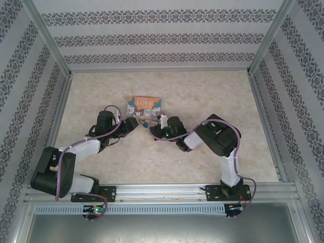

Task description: Unlock the padlock with the key

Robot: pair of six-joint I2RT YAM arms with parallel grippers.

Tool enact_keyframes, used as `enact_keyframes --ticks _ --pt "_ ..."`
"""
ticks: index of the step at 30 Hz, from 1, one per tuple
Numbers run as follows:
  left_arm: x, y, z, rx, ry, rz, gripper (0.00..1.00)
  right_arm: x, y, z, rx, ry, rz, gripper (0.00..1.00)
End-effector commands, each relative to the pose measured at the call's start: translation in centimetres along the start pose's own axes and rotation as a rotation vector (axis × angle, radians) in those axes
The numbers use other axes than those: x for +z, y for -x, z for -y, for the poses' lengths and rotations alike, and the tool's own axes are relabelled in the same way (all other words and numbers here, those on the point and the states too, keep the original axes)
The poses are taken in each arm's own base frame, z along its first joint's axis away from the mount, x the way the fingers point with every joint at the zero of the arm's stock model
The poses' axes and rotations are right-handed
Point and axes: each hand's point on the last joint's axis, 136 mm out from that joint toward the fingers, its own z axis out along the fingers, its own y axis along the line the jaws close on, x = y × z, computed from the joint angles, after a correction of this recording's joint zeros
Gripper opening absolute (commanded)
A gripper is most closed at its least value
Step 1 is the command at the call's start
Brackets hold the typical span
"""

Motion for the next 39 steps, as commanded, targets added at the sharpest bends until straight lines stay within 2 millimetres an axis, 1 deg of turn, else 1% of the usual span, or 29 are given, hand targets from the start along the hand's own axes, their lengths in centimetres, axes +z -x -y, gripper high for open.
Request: enact_keyframes --ticks 1,7,13,16,24,32,39 --pt "-0.1 0.9 0.9 -0.047 -0.068 0.042 0.6 -0.2 1.4 -2.2 0.07 0.071 0.059 0.0" --pt "0.8 0.7 0.6 -0.127 -0.137 0.038 0.56 -0.2 1.4 -2.4 0.156 0.075 0.068 0.0" --pt "1.8 0.2 -0.2 -0.185 -0.142 0.007 0.56 -0.5 1.8 -2.6 0.261 0.084 0.082 0.0" --pt "2.3 0.3 -0.2 -0.207 -0.162 0.002 0.56 -0.6 1.9 -2.9 0.297 0.097 0.076 0.0" --pt "3.7 0.2 -0.2 -0.244 -0.213 -0.009 0.51 -0.6 2.0 -3.2 0.335 0.106 0.066 0.0" --pt "4.8 -0.1 -0.6 -0.257 -0.232 -0.021 0.48 -0.6 2.1 -3.4 0.354 0.101 0.055 0.0" --pt "5.8 -0.3 -0.1 -0.257 -0.261 -0.037 0.45 -0.5 2.6 -3.8 0.38 0.112 0.047 0.0"
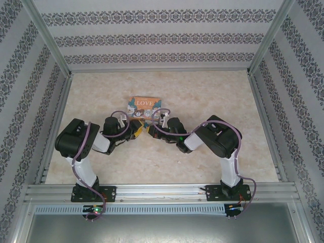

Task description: Unlock the padlock with the key

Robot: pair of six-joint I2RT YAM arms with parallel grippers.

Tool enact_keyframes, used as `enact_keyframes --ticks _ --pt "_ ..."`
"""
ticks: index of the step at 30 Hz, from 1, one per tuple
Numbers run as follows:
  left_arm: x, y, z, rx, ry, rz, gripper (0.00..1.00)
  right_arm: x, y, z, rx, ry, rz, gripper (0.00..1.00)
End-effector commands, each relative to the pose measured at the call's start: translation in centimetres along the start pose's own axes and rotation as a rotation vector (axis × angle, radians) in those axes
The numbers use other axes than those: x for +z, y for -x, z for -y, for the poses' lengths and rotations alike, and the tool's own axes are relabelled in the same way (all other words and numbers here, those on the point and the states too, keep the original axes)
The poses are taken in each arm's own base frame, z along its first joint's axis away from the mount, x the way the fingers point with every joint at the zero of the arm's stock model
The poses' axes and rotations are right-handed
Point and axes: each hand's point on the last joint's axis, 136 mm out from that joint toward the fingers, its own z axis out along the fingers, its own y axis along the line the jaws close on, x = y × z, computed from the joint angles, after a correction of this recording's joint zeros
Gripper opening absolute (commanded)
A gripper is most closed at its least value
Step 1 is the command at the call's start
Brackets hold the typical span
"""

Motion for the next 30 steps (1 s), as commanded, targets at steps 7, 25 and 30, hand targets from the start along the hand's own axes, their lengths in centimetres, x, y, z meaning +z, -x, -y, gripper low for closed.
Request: enact_keyframes --ticks 7,25,30 --pt "1.7 0.0 2.3 0.036 -0.102 -0.026 0.42 0.1 1.4 -3.8 -0.014 0.097 0.013 0.0" --pt "2.7 0.5 2.5 0.04 -0.123 -0.027 0.18 0.0 2.0 -4.0 -0.009 0.107 0.014 0.0" --pt "2.5 0.5 2.8 0.057 -0.112 -0.026 0.07 -0.5 2.3 -3.6 -0.012 0.087 0.04 0.1"
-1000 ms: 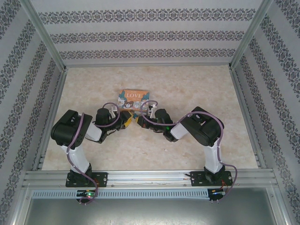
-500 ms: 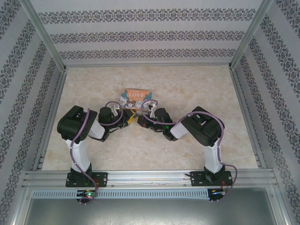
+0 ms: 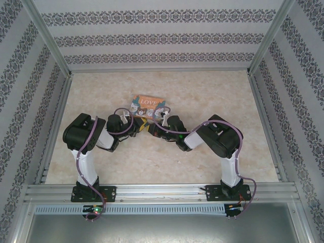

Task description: Unlock the padlock with the key

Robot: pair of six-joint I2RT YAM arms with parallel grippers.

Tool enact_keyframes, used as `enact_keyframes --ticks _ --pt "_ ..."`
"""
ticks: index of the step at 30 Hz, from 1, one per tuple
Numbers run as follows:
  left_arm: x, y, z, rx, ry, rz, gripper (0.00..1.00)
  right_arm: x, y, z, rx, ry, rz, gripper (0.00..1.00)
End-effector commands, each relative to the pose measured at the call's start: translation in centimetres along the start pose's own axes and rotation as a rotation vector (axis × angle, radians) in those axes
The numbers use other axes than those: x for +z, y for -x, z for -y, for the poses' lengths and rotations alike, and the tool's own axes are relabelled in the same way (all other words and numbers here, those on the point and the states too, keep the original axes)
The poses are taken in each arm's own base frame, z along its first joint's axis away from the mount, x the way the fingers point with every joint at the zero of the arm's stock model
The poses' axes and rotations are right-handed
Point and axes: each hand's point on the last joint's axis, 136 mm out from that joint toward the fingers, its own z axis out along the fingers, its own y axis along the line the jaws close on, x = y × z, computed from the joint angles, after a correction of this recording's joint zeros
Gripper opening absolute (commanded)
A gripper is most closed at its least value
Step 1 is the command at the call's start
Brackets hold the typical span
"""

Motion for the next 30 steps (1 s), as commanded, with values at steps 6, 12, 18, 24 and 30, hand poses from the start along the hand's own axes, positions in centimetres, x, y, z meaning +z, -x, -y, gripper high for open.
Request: enact_keyframes --ticks 6,12,18,24,30 --pt "-0.2 -0.6 2.0 0.062 -0.003 -0.011 0.0 -2.0 2.2 -2.7 -0.066 0.053 0.093 0.28" --pt "-0.8 -0.5 2.0 0.015 0.057 0.008 0.0 -4.4 2.0 -2.3 -0.154 -0.016 0.118 0.4" --pt "-1.9 -0.3 1.9 -0.024 0.179 0.031 0.0 -7.2 1.8 -3.3 -0.443 -0.132 0.121 0.42" --pt "-3.0 -0.4 2.7 -0.041 0.253 0.041 0.0 -9.0 1.7 -6.4 -0.861 -0.187 0.092 0.44" --pt "-3.7 -0.6 3.6 -0.082 0.263 0.052 0.0 -9.7 0.9 -7.9 -1.297 -0.238 0.051 0.45"
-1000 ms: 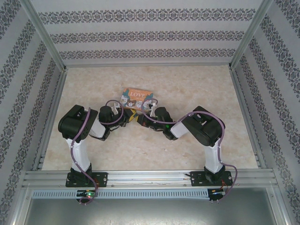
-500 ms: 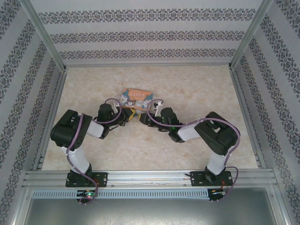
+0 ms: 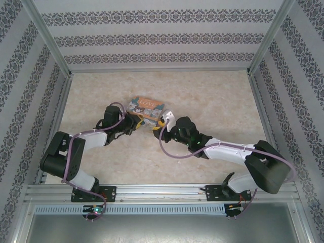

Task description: Unlock the padlock with the key

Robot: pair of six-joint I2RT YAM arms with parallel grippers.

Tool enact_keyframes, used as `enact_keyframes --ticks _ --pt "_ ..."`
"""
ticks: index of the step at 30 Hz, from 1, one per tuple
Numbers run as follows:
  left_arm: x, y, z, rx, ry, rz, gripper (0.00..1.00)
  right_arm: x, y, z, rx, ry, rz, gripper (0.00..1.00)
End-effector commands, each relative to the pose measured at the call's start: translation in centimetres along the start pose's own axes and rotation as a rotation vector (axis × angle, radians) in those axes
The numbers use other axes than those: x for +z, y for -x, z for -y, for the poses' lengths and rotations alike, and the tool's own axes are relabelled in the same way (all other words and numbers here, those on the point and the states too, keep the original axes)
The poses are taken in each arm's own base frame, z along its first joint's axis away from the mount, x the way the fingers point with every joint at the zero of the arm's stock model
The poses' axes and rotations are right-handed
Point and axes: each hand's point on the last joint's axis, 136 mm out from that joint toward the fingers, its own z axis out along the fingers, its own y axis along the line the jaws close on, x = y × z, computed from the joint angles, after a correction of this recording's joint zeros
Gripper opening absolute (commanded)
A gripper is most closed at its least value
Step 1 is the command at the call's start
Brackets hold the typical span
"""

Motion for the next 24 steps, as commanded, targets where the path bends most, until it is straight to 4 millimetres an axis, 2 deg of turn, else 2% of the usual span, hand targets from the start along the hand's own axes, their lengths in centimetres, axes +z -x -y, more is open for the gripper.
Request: enact_keyframes --ticks 1,5,9,17,24 --pt "-0.7 -0.4 0.5 -0.013 0.022 0.002 0.0 -0.4 -0.1 0.2 -0.371 -0.058 -0.043 0.47" --pt "-1.3 -0.6 0.9 -0.032 0.023 0.002 0.0 -0.2 0.1 0.1 -0.532 -0.08 -0.051 0.51" --pt "-1.7 -0.8 1.3 -0.074 0.017 0.001 0.0 0.2 0.4 -0.1 -0.62 -0.079 -0.06 0.52" --pt "-2.2 -1.7 0.1 -0.248 0.095 -0.023 0.0 1.7 0.4 -1.2 -0.77 -0.027 -0.08 0.54" --pt "-2.8 -1.9 -0.1 -0.304 0.134 -0.006 0.0 3.1 -0.3 -2.1 -0.879 0.025 -0.129 0.54"
